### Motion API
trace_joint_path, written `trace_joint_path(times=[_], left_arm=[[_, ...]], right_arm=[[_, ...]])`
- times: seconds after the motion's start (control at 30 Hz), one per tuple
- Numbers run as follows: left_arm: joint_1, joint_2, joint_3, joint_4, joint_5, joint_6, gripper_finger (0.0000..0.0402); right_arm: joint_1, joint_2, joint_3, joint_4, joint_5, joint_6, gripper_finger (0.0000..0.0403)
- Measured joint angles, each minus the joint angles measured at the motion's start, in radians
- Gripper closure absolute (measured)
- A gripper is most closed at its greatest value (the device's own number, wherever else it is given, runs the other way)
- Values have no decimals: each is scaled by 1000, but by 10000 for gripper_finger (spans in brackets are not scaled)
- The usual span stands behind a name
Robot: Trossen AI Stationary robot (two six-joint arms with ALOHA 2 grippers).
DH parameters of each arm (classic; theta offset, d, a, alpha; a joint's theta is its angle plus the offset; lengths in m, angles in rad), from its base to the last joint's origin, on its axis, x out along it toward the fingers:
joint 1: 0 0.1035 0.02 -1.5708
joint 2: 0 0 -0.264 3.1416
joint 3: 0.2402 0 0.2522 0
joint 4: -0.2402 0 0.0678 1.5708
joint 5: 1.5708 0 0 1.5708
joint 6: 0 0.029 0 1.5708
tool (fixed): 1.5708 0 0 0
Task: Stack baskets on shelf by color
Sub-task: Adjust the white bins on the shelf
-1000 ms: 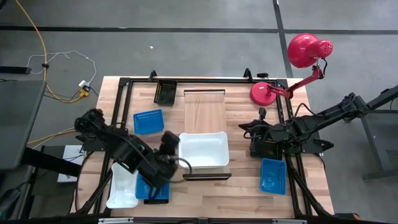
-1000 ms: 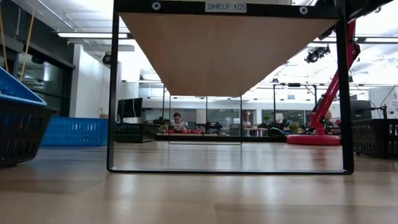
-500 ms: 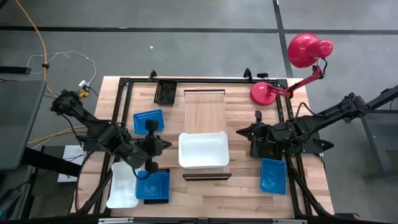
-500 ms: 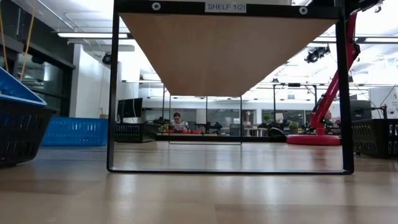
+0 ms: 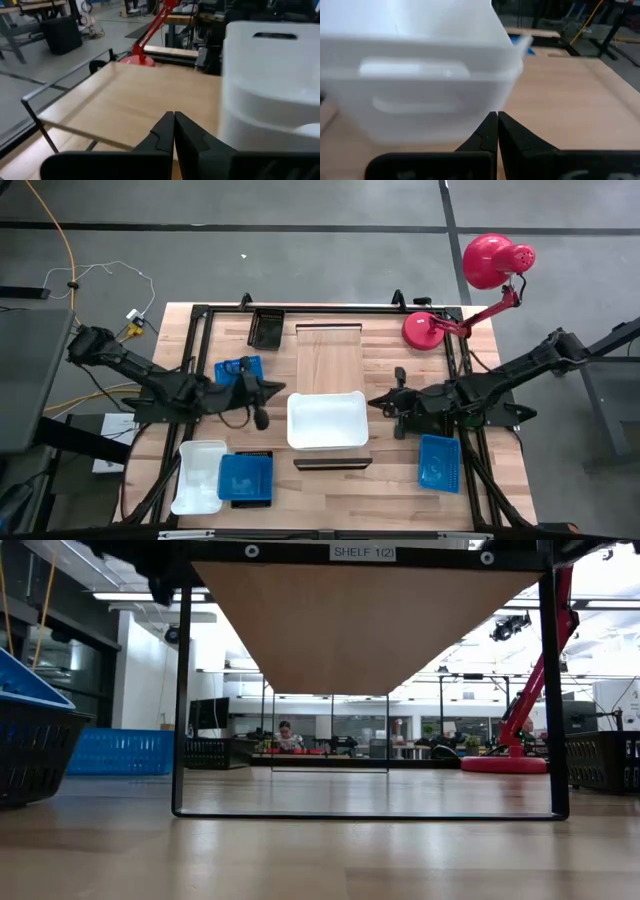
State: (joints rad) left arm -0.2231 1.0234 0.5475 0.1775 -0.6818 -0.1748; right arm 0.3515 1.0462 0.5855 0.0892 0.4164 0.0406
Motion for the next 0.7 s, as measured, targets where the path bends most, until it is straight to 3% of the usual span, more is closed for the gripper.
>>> trace_joint_path(times=[0.17, 0.33, 0.7], left_arm=[[111, 35, -14, 55, 115, -4, 401], [151, 98, -10, 138, 200, -8, 401], [117, 212, -11, 216, 200, -79, 401]], right_arm=[[6, 31, 8, 5, 6, -8, 403], [9, 31, 7, 23, 71, -9, 403], [9, 34, 7, 58, 72, -19, 403]])
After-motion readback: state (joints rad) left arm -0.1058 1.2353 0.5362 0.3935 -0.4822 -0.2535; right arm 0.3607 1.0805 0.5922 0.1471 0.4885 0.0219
